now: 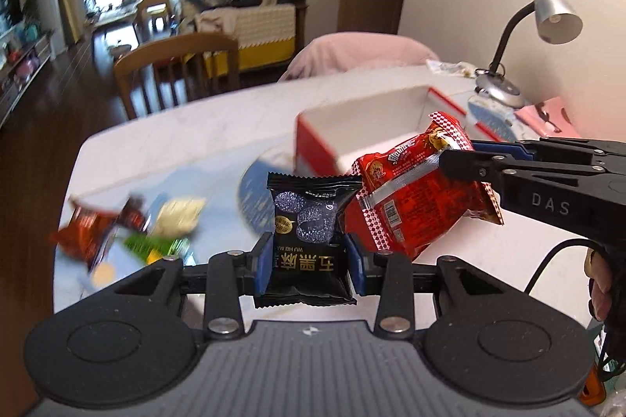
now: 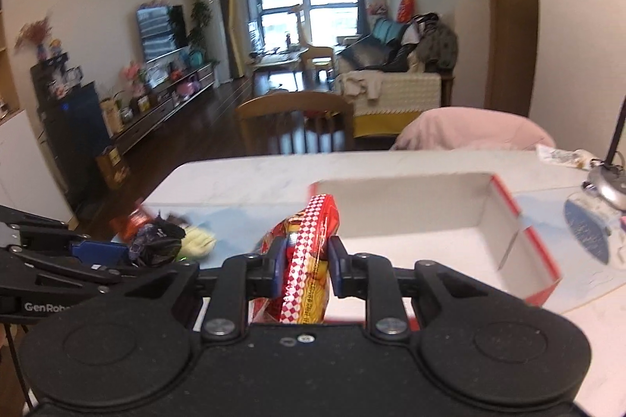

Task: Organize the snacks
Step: 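Lift the red chip bag and black cookie packet with both grippers over the red box, then open both grippers to drop the red bag and black packet into the box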

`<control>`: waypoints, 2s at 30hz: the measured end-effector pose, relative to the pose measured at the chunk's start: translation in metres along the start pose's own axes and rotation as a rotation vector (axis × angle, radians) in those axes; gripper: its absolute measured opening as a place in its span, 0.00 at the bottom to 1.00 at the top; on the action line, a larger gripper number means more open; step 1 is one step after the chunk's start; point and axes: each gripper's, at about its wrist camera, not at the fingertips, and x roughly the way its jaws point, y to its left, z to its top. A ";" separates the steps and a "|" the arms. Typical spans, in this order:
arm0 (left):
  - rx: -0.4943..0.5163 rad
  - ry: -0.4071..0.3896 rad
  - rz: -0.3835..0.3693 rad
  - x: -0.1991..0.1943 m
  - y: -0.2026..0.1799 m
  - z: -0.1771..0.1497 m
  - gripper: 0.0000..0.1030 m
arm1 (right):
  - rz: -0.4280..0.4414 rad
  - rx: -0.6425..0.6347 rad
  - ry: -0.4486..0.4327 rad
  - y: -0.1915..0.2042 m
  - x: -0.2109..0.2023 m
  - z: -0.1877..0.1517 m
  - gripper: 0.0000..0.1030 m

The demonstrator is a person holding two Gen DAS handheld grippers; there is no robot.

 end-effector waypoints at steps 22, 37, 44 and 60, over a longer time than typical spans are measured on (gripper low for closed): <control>0.042 0.237 0.071 0.173 -0.104 0.083 0.37 | -0.024 0.109 0.174 -0.161 0.099 -0.007 0.20; 0.079 0.422 0.110 0.228 -0.120 0.070 0.37 | 0.018 0.136 0.294 -0.179 0.127 -0.029 0.20; 0.086 0.465 0.129 0.238 -0.123 0.065 0.38 | 0.031 0.118 0.308 -0.179 0.134 -0.029 0.21; 0.037 0.430 0.106 0.224 -0.121 0.063 0.39 | -0.036 0.062 0.335 -0.184 0.132 -0.031 0.28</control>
